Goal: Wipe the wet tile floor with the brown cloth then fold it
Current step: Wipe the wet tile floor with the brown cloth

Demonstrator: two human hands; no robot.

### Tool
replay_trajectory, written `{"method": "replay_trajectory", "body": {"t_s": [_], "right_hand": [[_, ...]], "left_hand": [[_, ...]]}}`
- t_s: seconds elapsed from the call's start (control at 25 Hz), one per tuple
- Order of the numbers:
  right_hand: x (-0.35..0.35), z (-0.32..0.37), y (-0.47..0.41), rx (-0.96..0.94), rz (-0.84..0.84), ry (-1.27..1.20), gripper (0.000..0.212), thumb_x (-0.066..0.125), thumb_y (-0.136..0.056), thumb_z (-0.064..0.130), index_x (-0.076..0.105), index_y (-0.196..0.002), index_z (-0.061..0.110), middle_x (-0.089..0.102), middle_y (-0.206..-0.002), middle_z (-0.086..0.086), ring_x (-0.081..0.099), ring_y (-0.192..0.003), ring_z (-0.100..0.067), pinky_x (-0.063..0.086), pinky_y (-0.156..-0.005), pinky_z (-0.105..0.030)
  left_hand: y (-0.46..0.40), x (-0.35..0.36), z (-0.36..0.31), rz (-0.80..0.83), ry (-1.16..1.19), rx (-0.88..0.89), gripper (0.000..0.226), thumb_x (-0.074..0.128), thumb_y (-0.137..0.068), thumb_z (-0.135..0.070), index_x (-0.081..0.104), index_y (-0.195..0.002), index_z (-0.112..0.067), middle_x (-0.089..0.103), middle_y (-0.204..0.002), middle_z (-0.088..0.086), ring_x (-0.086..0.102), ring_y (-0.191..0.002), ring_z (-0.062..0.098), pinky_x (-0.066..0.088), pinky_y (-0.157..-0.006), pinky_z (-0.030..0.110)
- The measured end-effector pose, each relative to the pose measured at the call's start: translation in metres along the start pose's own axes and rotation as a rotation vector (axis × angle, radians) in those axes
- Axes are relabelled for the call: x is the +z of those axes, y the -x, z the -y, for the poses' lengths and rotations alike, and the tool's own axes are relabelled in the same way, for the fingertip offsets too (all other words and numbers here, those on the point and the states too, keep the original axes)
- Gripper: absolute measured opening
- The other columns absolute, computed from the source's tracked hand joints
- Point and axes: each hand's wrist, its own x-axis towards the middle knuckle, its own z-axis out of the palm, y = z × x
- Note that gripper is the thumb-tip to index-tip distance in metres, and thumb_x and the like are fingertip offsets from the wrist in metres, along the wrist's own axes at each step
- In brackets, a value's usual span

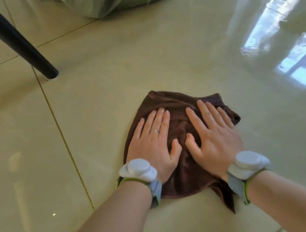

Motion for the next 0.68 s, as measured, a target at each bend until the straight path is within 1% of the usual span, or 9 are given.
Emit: {"method": "replay_trajectory", "body": {"t_s": [0.08, 0.16, 0.32, 0.4, 0.48, 0.6, 0.68], "right_hand": [[-0.003, -0.007, 0.037, -0.007, 0.004, 0.002, 0.07, 0.037, -0.094, 0.05, 0.04, -0.158, 0.023, 0.029, -0.168, -0.011, 0.025, -0.157, -0.026, 0.014, -0.129, -0.043], [-0.003, -0.009, 0.061, -0.028, 0.021, 0.011, 0.07, 0.038, -0.096, 0.051, 0.036, -0.16, 0.024, 0.024, -0.17, -0.009, 0.019, -0.158, -0.024, 0.011, -0.13, -0.041], [-0.007, -0.015, 0.067, -0.062, 0.046, 0.018, 0.071, 0.036, -0.097, 0.054, 0.028, -0.163, 0.028, 0.017, -0.172, -0.005, 0.009, -0.16, -0.02, 0.001, -0.13, -0.036], [-0.008, -0.022, 0.051, -0.064, 0.053, 0.025, 0.072, 0.034, -0.097, 0.056, 0.025, -0.163, 0.03, 0.014, -0.173, -0.004, 0.008, -0.16, -0.019, -0.001, -0.13, -0.034], [-0.009, -0.03, 0.021, -0.058, 0.038, 0.034, 0.072, 0.032, -0.096, 0.057, 0.025, -0.163, 0.031, 0.015, -0.173, -0.003, 0.009, -0.16, -0.019, -0.001, -0.13, -0.034], [-0.001, -0.04, -0.044, -0.019, 0.006, 0.036, 0.074, 0.03, -0.093, 0.058, 0.03, -0.162, 0.031, 0.021, -0.171, -0.005, 0.015, -0.159, -0.021, 0.003, -0.13, -0.036], [0.0, -0.043, -0.084, -0.004, -0.012, 0.03, 0.077, 0.027, -0.09, 0.06, 0.032, -0.161, 0.031, 0.023, -0.171, -0.006, 0.018, -0.158, -0.022, 0.006, -0.13, -0.037]], "left_hand": [[0.028, 0.001, -0.015, 0.013, -0.014, 0.024, 0.073, 0.028, -0.096, -0.047, 0.022, -0.161, -0.016, 0.022, -0.168, 0.0, 0.017, -0.155, 0.015, 0.012, -0.126, 0.039], [0.048, 0.004, -0.021, 0.029, -0.019, 0.027, 0.072, 0.031, -0.096, -0.046, 0.024, -0.161, -0.016, 0.023, -0.167, -0.001, 0.019, -0.155, 0.015, 0.015, -0.125, 0.04], [0.052, 0.002, -0.018, 0.046, -0.006, 0.058, 0.073, 0.03, -0.096, -0.048, 0.017, -0.162, -0.021, 0.014, -0.169, -0.007, 0.009, -0.156, 0.009, 0.009, -0.126, 0.036], [0.035, 0.0, -0.012, 0.05, 0.007, 0.082, 0.073, 0.03, -0.096, -0.05, 0.017, -0.163, -0.023, 0.014, -0.169, -0.009, 0.007, -0.156, 0.007, 0.006, -0.126, 0.034], [0.007, 0.001, -0.004, 0.026, 0.016, 0.091, 0.072, 0.029, -0.096, -0.05, 0.02, -0.162, -0.024, 0.017, -0.168, -0.008, 0.011, -0.155, 0.008, 0.006, -0.126, 0.033], [-0.055, 0.005, 0.008, -0.006, 0.02, 0.068, 0.074, 0.024, -0.093, -0.052, 0.024, -0.161, -0.023, 0.022, -0.168, -0.006, 0.017, -0.155, 0.011, 0.005, -0.125, 0.031], [-0.094, 0.005, 0.014, -0.039, 0.014, 0.046, 0.078, 0.019, -0.09, -0.054, 0.024, -0.161, -0.023, 0.022, -0.168, -0.006, 0.017, -0.155, 0.012, 0.005, -0.125, 0.031]]}}
